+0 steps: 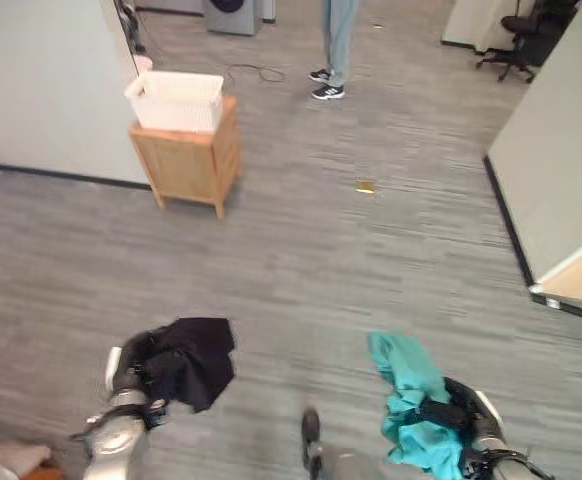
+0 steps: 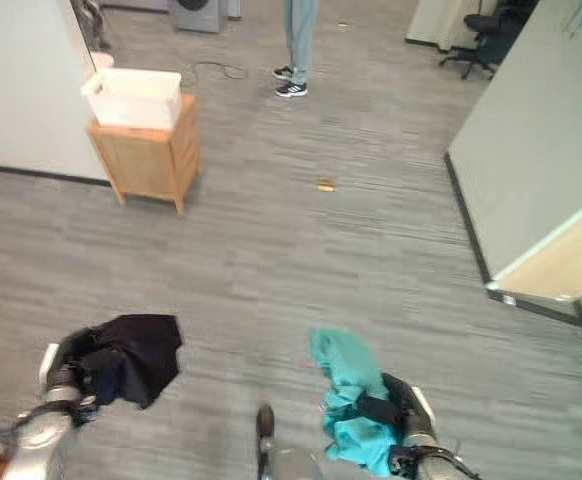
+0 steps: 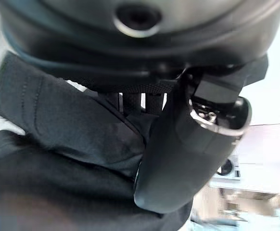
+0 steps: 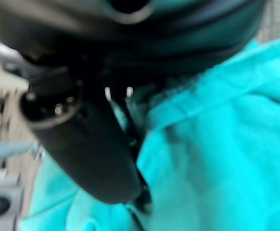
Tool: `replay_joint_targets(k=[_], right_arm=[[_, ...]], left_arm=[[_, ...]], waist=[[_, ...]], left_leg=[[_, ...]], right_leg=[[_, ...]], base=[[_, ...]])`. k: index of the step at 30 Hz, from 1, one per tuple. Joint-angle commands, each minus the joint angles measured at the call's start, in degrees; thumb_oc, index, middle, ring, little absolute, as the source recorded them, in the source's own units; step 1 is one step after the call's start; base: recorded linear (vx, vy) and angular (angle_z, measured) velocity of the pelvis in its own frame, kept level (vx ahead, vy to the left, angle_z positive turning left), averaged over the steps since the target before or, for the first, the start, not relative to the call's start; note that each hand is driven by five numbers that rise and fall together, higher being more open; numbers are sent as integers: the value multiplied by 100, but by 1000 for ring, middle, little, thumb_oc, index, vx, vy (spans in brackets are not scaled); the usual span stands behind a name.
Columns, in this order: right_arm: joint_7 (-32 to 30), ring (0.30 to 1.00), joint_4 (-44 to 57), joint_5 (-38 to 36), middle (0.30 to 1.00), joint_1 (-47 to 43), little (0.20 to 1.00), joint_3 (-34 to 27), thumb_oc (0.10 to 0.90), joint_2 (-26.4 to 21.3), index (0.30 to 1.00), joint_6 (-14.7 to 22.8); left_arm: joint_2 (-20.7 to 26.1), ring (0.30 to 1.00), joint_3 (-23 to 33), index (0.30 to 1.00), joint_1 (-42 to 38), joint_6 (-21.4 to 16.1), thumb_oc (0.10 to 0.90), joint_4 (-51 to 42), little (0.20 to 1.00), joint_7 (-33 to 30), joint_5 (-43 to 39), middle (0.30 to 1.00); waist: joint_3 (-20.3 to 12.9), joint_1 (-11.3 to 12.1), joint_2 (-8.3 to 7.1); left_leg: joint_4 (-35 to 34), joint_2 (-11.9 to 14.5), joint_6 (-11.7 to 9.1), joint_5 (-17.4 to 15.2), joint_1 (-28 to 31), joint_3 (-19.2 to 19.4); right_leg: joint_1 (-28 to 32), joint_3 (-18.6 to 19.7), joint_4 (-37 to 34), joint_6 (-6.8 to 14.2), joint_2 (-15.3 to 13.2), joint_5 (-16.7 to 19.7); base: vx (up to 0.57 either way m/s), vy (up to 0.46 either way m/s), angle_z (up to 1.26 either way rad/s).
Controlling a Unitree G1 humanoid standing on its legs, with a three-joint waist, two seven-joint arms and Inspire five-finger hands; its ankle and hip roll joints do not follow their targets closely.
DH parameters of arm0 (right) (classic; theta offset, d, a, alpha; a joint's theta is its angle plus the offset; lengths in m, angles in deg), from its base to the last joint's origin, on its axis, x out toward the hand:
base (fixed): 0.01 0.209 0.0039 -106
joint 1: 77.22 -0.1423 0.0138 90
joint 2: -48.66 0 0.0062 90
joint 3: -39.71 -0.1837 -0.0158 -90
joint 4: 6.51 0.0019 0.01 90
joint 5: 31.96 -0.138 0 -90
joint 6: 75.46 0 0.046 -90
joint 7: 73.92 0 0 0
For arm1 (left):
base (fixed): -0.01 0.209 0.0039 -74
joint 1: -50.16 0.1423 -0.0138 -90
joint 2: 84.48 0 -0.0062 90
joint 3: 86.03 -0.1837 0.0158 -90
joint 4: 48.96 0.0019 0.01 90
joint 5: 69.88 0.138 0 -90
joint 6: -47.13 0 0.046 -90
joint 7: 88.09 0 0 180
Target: Pick up bed clothes into laundry basket.
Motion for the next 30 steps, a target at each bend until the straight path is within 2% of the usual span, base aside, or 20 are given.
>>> replay_joint_targets(k=[1, 4, 5, 6, 7, 9, 12, 14, 15, 16, 17, 18, 19, 20, 21, 22, 24, 26, 28, 30], right_arm=[[-396, 300, 741, -235, 300, -1260, 300, -210, 400, -292, 300, 1044], [-353, 300, 811, -240, 300, -1583, 300, -67, 400, -381, 300, 1054], [-328, 300, 870, -185, 300, -1597, 300, -50, 400, -407, 300, 1085], [-328, 300, 873, -184, 300, -1593, 300, -51, 400, -408, 300, 1084], [-310, 300, 958, -125, 300, -1669, 300, 22, 400, -422, 300, 1090], [-294, 300, 884, 4, 300, -1857, 300, 176, 400, -432, 300, 1100], [-245, 300, 819, 210, 300, -2080, 300, 335, 400, -436, 300, 1038], [-73, 300, 1062, 307, 300, -2052, 300, 398, 400, -310, 300, 992], [-25, 300, 1110, 418, 300, -1979, 300, 412, 400, -257, 300, 1016], [-50, 300, 1140, 491, 300, -1931, 300, 426, 400, -119, 300, 989], [-51, 300, 1140, 492, 300, -1927, 300, 425, 400, -121, 300, 988], [-50, 300, 1162, 491, 300, -1921, 300, 483, 400, 16, 300, 977], [-52, 300, 1164, 492, 300, -1930, 300, 485, 400, 12, 300, 974], [-50, 300, 1116, 609, 300, -1959, 300, 618, 400, 72, 300, 987], [-54, 300, 1110, 613, 300, -1970, 300, 626, 400, 69, 300, 989], [40, 300, 1111, 699, 300, -1892, 300, 714, 400, 30, 300, 907], [71, 300, 1133, 684, 300, -1864, 300, 720, 400, -1, 300, 880], [140, 300, 1138, 604, 300, -1731, 300, 687, 400, -80, 300, 853], [157, 300, 1184, 540, 300, -1565, 300, 655, 400, -103, 300, 852], [195, 300, 1253, 517, 300, -1436, 300, 621, 400, -126, 300, 848]], left_arm=[[735, 300, 229, 300, -523, -878, 400, -1047, 300, -234, -221, 300], [712, 300, 264, 300, -397, -924, 400, -1002, 300, -209, -301, 300], [729, 300, 255, 300, -371, -950, 400, -991, 300, -193, -270, 300], [726, 300, 253, 300, -370, -952, 400, -990, 300, -193, -269, 300], [769, 300, 230, 300, -319, -989, 400, -936, 300, -182, -240, 300], [834, 300, 305, 300, -261, -1006, 400, -1029, 300, -246, -45, 300], [858, 300, 363, 300, -247, -1033, 400, -1150, 300, -315, 39, 300], [861, 300, 469, 300, -185, -1063, 400, -1226, 300, -312, 33, 300], [900, 300, 453, 300, -194, -1047, 400, -1210, 300, -328, 209, 300], [925, 300, 429, 300, -146, -998, 400, -1237, 300, -276, 325, 300], [922, 300, 426, 300, -143, -996, 400, -1238, 300, -276, 326, 300], [954, 300, 394, 300, -165, -977, 400, -1322, 300, -322, 338, 300], [948, 300, 400, 300, -171, -977, 400, -1322, 300, -321, 337, 300], [1042, 300, 352, 300, -223, -973, 400, -1341, 300, -355, 460, 300], [1035, 300, 357, 300, -229, -975, 400, -1335, 300, -357, 466, 300], [1096, 300, 243, 300, -364, -964, 400, -1377, 300, -291, 541, 300], [1098, 300, 198, 300, -376, -981, 400, -1441, 300, -250, 531, 300], [1089, 300, -35, 300, -579, -974, 400, -1355, 300, -138, 538, 300], [1004, 300, -258, 300, -689, -963, 400, -1214, 300, -73, 487, 300], [972, 300, -354, 300, -776, -982, 400, -1204, 300, -60, 511, 300]], waist=[[119, 434, -584], [119, 807, -577], [87, 857, -517], [81, 876, -568], [-23, 1030, -473], [-134, 1298, -394], [-210, 1489, -418], [-360, 1487, -530], [-415, 1531, -645], [-456, 1541, -705], [-481, 1557, -717], [-312, 1389, -523], [-321, 1400, -500], [-168, 1217, -276], [-147, 1198, -314], [-82, 1005, -257], [-60, 893, -199], [-1, 607, -249], [-27, 367, -408], [-20, 298, -499]], left_leg=[[-112, 641, 189, 1825, -887, 464], [-1286, 781, 261, 1605, -1643, 932], [-2078, 866, 254, 1712, -1727, 1105], [-2222, 819, 267, 1804, -1666, 1161], [-3962, 698, 330, 1935, -1550, 1406], [-5519, 371, 282, 2213, -1510, 1116], [-5620, 330, 171, 2455, -1524, 896], [-5633, 279, 300, 2507, -1279, 929], [-5528, 158, 373, 2547, -1239, 948], [-5457, 25, 653, 2269, -933, 894], [-5464, 20, 650, 2238, -942, 906], [-5417, 64, 823, 1878, -399, 846], [-5414, 93, 820, 1896, -432, 857], [-5441, 204, 948, 1672, -12, 742], [-5434, 158, 950, 1656, -7, 738], [-5524, 164, 997, 1455, 443, 567], [-5563, 208, 992, 1439, 596, 430], [-5611, 123, 906, 1210, 975, 47], [-5524, -49, 813, 896, 1251, -437], [-5515, -61, 749, 762, 1441, -717]], right_leg=[[1147, 418, -618, 693, -305, -418], [1721, 474, -812, 758, -275, -656], [1867, 500, -862, 784, -224, -791], [1850, 523, -863, 790, -283, -771], [2261, 622, -920, 874, -199, -1002], [2734, 860, -944, 897, -92, -1347], [3099, 1004, -879, 930, -177, -1502], [3091, 973, -613, 1089, -388, -1477], [2936, 926, -7, 1247, -521, -1057], [2464, 914, 1397, 1610, -713, 72], [2432, 936, 1424, 1615, -724, 50], [1748, 747, 2957, 1761, -867, 715], [1690, 765, 2995, 1756, -842, 727], [1071, 633, 3621, 1646, -763, 670], [1046, 629, 3718, 1641, -812, 595], [414, 382, 3739, 1502, -803, 57], [176, 298, 3649, 1457, -721, -33], [-167, 385, 2421, 1392, -508, -251], [-117, 1073, 670, 1447, -258, -177], [-99, 1438, -165, 1601, -260, 9]], base=[[462, -145, -22], [590, 18, -61], [412, 64, -55], [725, 179, -28], [772, 207, -24], [916, 222, -20], [623, 153, -68], [486, 172, -30], [528, 263, -2], [546, 260, 4], [688, 453, -7], [340, 272, -22], [624, 505, -1], [275, 224, 12], [706, 363, 25], [554, 151, 16], [531, 97, 35], [645, -29, 76], [610, -102, 106], [522, -86, 121]])
